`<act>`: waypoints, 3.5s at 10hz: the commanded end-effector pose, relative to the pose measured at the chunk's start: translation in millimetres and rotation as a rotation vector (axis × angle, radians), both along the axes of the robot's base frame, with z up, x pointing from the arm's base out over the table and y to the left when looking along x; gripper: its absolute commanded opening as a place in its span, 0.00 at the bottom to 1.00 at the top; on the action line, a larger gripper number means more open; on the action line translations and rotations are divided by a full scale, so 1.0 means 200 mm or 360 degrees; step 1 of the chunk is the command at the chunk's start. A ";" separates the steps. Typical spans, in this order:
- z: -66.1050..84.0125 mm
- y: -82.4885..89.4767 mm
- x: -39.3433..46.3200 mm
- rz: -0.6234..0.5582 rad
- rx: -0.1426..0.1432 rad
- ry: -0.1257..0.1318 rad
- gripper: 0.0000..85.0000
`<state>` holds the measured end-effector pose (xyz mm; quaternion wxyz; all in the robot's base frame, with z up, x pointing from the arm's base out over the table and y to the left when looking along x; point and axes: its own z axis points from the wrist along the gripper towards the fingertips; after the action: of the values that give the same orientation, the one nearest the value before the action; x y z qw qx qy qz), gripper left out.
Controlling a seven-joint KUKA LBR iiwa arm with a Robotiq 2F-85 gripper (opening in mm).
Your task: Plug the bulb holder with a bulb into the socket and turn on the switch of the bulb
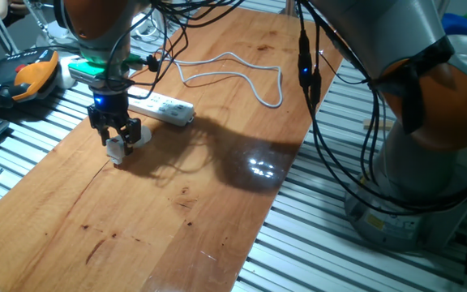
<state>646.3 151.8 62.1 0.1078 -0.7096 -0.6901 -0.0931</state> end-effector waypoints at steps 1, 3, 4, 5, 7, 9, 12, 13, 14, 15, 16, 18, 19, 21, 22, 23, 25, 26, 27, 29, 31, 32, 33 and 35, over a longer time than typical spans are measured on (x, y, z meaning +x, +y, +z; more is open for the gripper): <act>0.00 0.00 -0.001 0.0023 0.0000 -0.0003 0.40; 0.00 0.00 -0.003 0.0058 0.0001 -0.0013 0.00; 0.00 0.00 -0.004 0.0068 0.0001 -0.0016 0.00; 0.01 0.00 -0.006 0.0079 -0.0006 -0.0019 0.00; 0.04 0.00 -0.014 0.0092 -0.0027 -0.0018 0.00; 0.11 0.04 -0.029 0.0112 -0.0105 -0.0018 0.00; 0.25 0.12 -0.074 0.0200 -0.0231 -0.0050 0.00; 0.29 0.12 -0.090 0.0263 -0.0265 -0.0073 0.00; 0.30 0.12 -0.095 0.0319 -0.0303 -0.0106 0.00; 0.31 0.10 -0.093 0.0351 -0.0343 -0.0122 0.00; 0.31 0.10 -0.095 0.0309 -0.0358 -0.0113 0.00; 0.35 0.07 -0.105 0.0177 -0.0407 -0.0088 0.00; 0.38 0.04 -0.113 0.0170 -0.0427 -0.0088 0.00; 0.40 0.01 -0.117 0.0168 -0.0464 -0.0093 0.00; 0.41 0.01 -0.120 0.0161 -0.0466 -0.0092 0.00; 0.41 0.01 -0.120 0.0157 -0.0432 -0.0093 0.00; 0.41 0.01 -0.120 0.0162 -0.0413 -0.0107 0.00; 0.41 0.01 -0.120 0.0169 -0.0432 -0.0097 0.00; 0.41 0.01 -0.120 0.0195 -0.0433 -0.0109 0.00; 0.41 0.01 -0.120 0.0225 -0.0442 -0.0140 0.00; 0.41 0.01 -0.120 0.0221 -0.0412 -0.0129 0.00; 0.41 0.01 -0.120 0.0215 -0.0412 -0.0133 0.00; 0.41 0.01 -0.120 0.0196 -0.0432 -0.0134 0.00; 0.41 -0.02 -0.113 0.0145 -0.0480 -0.0119 0.00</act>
<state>624.6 151.6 144.2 -0.0196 -0.6817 -0.7313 -0.0099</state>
